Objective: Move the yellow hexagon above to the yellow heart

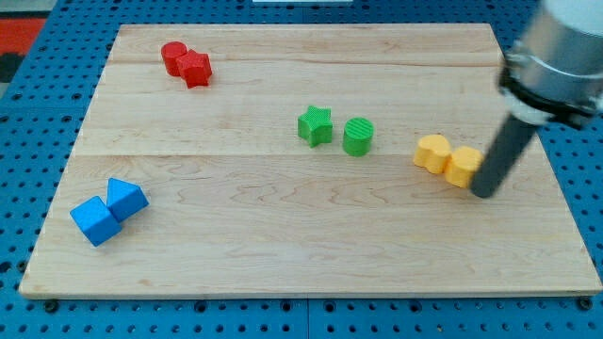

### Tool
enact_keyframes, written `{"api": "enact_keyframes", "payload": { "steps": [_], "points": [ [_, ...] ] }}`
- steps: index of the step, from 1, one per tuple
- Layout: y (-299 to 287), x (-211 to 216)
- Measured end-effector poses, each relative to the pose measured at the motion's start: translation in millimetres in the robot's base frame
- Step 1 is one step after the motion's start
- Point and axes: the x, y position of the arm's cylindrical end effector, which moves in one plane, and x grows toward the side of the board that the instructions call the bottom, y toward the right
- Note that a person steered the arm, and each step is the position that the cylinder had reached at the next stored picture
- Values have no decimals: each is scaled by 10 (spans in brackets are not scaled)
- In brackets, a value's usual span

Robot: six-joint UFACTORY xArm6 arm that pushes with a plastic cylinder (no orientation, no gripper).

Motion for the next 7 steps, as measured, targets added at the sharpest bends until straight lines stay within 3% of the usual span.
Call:
{"api": "enact_keyframes", "payload": {
  "steps": [1,2,4,6,7],
  "points": [
    [-262,-324],
    [138,-303],
    [-787,-646],
    [362,-326],
    [666,-833]
  ]
}}
